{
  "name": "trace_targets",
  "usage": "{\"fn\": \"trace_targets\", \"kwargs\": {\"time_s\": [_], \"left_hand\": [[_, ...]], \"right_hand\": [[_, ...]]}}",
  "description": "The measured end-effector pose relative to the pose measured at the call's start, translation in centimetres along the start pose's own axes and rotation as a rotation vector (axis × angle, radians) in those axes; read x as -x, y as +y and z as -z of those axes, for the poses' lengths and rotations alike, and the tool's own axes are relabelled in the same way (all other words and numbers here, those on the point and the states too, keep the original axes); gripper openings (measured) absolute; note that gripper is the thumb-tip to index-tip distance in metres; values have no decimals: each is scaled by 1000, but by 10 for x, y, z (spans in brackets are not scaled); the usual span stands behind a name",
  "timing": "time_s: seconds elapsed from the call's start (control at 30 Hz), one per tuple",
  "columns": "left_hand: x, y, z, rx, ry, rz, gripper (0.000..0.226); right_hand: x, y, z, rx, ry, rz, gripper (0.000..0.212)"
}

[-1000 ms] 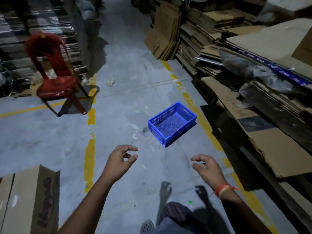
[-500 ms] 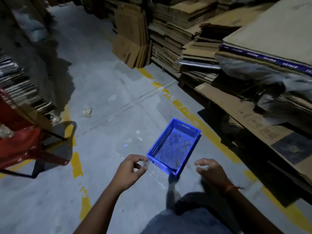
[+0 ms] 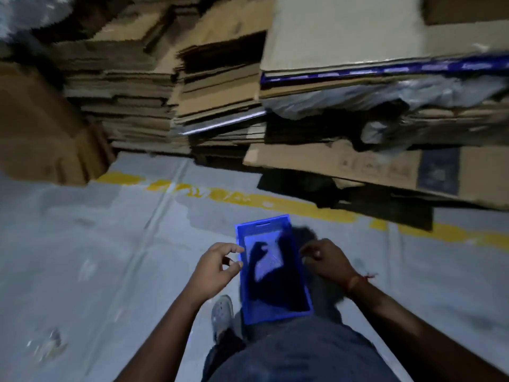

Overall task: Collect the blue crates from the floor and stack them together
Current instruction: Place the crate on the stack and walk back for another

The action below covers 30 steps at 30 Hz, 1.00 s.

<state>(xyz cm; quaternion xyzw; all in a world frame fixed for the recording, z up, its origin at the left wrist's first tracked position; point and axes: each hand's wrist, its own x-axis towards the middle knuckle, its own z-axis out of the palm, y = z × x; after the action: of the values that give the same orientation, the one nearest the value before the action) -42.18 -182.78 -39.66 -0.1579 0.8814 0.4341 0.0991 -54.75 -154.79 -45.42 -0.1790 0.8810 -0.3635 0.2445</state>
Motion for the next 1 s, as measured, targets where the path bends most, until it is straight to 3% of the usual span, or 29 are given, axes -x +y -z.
{"fn": "trace_targets", "kwargs": {"time_s": [0.13, 0.23, 0.43, 0.77, 0.9, 1.0], "left_hand": [[-62, -27, 55, -182, -226, -184, 27], [-90, -41, 85, -300, -391, -295, 34], [-133, -55, 103, -313, -500, -390, 33], [-199, -104, 52, -436, -636, -360, 28], [-260, -150, 12, -532, -700, -487, 45], [-316, -187, -34, -545, -726, -620, 53]], "right_hand": [[18, -21, -59, -130, 223, -322, 20], [34, -47, -113, -283, 328, -475, 23], [50, -89, -202, -480, 422, -645, 25], [47, -68, -267, -685, 732, -869, 32], [24, -43, -309, -782, 764, -1017, 37], [-10, -9, -347, -882, 881, -1107, 41]]}}
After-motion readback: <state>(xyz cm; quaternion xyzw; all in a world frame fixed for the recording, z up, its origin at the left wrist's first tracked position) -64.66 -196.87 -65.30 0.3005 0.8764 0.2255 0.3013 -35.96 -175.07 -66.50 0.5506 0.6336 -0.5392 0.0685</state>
